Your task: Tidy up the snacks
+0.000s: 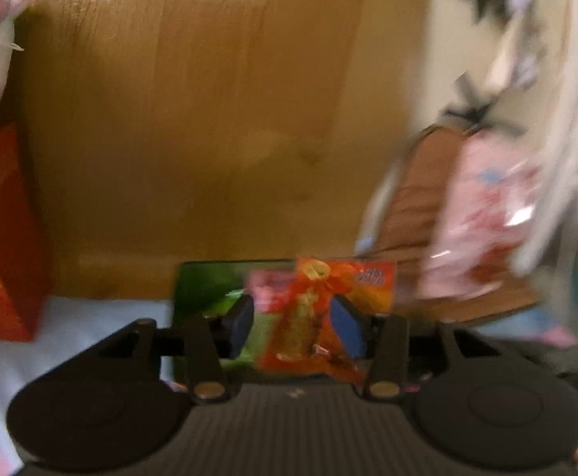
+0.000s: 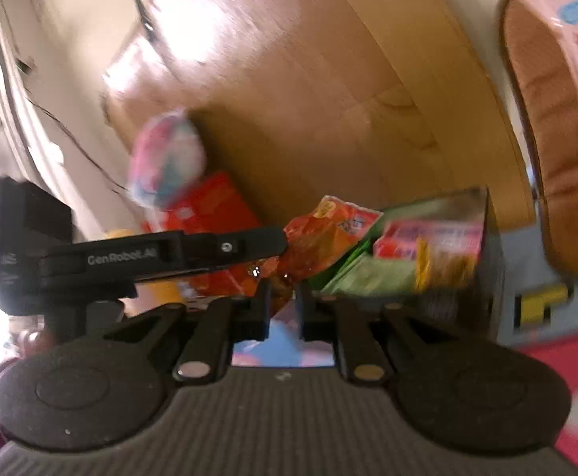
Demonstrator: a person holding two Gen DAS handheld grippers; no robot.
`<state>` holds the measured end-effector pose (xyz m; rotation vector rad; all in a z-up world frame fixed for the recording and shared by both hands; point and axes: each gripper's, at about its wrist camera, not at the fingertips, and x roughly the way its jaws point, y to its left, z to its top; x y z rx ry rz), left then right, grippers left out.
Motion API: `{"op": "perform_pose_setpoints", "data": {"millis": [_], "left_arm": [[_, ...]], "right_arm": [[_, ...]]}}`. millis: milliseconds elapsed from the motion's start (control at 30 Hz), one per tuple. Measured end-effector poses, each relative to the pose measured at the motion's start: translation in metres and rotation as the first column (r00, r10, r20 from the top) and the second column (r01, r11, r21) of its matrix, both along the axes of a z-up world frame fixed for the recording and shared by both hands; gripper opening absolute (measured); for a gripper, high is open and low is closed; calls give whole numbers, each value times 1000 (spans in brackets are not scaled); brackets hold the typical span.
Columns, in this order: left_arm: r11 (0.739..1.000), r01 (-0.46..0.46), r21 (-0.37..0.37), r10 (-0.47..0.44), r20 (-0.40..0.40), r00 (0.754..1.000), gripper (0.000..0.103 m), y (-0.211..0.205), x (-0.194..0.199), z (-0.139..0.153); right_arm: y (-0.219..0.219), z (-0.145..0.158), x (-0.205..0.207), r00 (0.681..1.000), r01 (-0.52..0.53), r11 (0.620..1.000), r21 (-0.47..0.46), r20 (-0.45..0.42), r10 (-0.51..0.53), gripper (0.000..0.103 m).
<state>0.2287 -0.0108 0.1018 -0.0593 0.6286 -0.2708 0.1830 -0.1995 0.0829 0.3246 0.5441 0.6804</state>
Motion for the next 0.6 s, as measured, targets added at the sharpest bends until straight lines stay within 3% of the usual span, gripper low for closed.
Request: {"op": "perform_pose_setpoints", "data": {"millis": [33,100,200,333,500,600], "left_arm": [[1000,-16,24,16,-6,1000,44,2,2,-3],[1000,-30,4,30,10,1000,44,15,-8,-3],[995,-54,-82,56,23,998,44,46,-36,0],[982,-117,-149,109,-66,992,45,82,-63,-15],[972,-182,-152,153,-184,971,53,95,-73,-46],[971,-168,-172,129,-220,967,56,91,-69,-59]], "right_arm": [[4,-2,5,1000,28,999,-31,9,-28,21],[1,-5,6,998,62,997,-44,26,-61,37],[-16,-7,-14,996,74,997,4,45,-74,37],[-26,-13,-37,999,39,998,40,-7,-39,37],[5,-28,-52,994,-66,997,-46,-86,62,37],[28,-33,-58,990,-104,991,-82,-105,95,37]]}}
